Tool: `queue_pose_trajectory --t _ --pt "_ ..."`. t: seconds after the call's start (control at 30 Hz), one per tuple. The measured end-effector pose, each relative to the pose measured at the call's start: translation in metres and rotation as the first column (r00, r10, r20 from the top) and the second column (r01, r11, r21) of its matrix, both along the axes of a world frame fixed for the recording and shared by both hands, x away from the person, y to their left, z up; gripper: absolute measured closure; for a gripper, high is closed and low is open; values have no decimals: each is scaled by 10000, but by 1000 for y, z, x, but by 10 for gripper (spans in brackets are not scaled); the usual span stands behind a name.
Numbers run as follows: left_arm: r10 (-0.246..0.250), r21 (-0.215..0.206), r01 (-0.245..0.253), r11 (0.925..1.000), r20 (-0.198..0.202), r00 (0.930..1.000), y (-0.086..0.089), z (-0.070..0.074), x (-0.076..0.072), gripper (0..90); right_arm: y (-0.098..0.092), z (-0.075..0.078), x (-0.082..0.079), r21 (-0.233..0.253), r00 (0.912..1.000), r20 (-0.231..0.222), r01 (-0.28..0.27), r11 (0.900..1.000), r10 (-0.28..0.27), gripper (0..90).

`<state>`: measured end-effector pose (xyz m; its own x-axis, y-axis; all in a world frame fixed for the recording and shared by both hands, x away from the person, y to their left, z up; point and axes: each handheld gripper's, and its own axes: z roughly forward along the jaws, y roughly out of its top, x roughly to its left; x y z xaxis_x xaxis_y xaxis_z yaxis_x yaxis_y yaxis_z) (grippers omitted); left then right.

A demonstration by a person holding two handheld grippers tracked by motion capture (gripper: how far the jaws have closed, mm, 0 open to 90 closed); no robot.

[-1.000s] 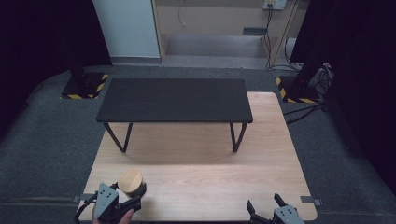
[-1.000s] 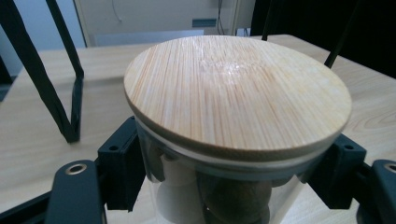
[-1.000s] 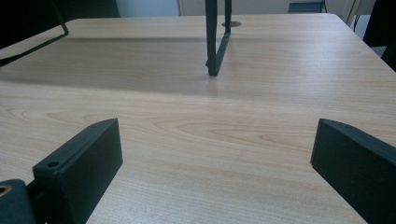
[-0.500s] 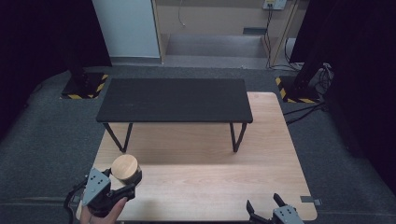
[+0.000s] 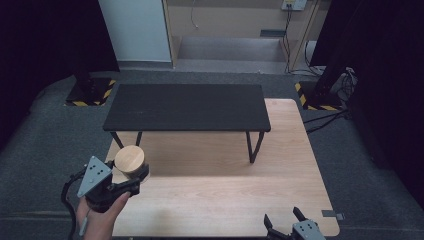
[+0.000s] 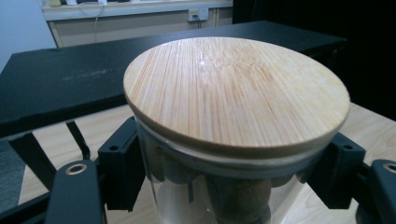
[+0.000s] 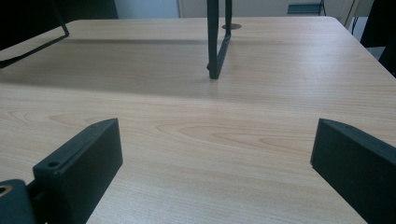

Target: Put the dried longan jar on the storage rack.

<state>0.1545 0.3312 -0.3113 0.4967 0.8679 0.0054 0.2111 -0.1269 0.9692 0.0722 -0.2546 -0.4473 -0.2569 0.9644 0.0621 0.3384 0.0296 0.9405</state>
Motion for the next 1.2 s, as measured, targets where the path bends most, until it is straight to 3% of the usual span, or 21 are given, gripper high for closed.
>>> queue_pose_trajectory --t 0.53,0.67,0.93,1.2 --pt "-212 295 200 9994 387 9990 7 38 23 241 1 1 -1 -33 10000 19 53 10000 -53 25" --pt "-260 360 245 9991 421 9988 8 48 36 241 2 2 -1 -36 10000 20 46 10000 -46 26" --pt "-163 177 153 9997 547 9984 11 57 52 242 3 3 -2 -64 10000 23 83 9999 -83 26" --pt "-11 272 -4 9996 538 9986 11 60 66 242 3 4 -2 -76 9999 45 118 9999 -117 26"
